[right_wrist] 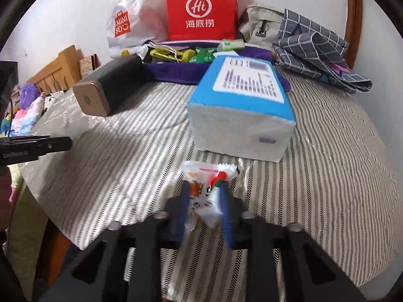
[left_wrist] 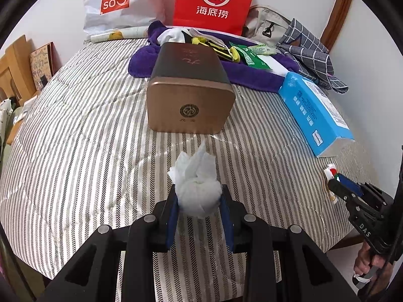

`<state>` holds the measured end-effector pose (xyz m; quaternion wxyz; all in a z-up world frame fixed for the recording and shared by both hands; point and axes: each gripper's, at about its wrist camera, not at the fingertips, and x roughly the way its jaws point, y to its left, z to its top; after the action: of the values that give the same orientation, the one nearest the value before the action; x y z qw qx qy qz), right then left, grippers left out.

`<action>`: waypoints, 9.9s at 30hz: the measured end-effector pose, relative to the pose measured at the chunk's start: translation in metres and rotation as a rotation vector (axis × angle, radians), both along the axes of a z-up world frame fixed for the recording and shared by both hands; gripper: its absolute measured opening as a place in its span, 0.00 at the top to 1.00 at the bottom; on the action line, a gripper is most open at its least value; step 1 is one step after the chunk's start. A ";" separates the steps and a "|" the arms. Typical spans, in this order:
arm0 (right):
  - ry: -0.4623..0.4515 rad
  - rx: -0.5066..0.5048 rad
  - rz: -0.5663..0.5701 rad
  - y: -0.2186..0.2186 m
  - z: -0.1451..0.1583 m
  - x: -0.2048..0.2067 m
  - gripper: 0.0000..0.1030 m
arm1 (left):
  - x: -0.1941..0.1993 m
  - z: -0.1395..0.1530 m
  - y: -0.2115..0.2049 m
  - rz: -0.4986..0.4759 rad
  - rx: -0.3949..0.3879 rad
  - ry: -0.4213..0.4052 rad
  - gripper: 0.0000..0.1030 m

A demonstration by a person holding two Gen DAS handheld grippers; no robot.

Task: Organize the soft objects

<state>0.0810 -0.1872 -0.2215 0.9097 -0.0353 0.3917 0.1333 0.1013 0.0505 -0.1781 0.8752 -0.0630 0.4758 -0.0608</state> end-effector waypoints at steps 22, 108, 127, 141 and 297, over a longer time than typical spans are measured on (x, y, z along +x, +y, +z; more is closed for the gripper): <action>-0.037 0.075 0.008 -0.017 0.062 -0.011 0.83 | 0.002 0.062 0.003 0.020 0.017 -0.103 0.72; -0.083 0.159 0.066 0.012 0.157 0.308 0.83 | 0.288 0.125 -0.016 0.012 0.136 -0.163 0.71; 0.136 0.124 0.212 0.042 0.097 0.333 0.82 | 0.320 0.078 -0.030 -0.052 0.117 -0.078 0.71; 0.186 0.070 0.234 0.056 0.079 0.337 0.80 | 0.327 0.060 -0.037 -0.085 0.111 -0.026 0.69; -0.173 0.101 -0.147 -0.028 0.177 -0.092 0.08 | -0.102 0.193 -0.048 0.053 0.097 -0.344 0.07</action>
<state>-0.0114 -0.2150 -0.0445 0.9480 0.0279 0.3060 0.0823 -0.0008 0.0022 0.0153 0.9470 -0.0218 0.3194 -0.0248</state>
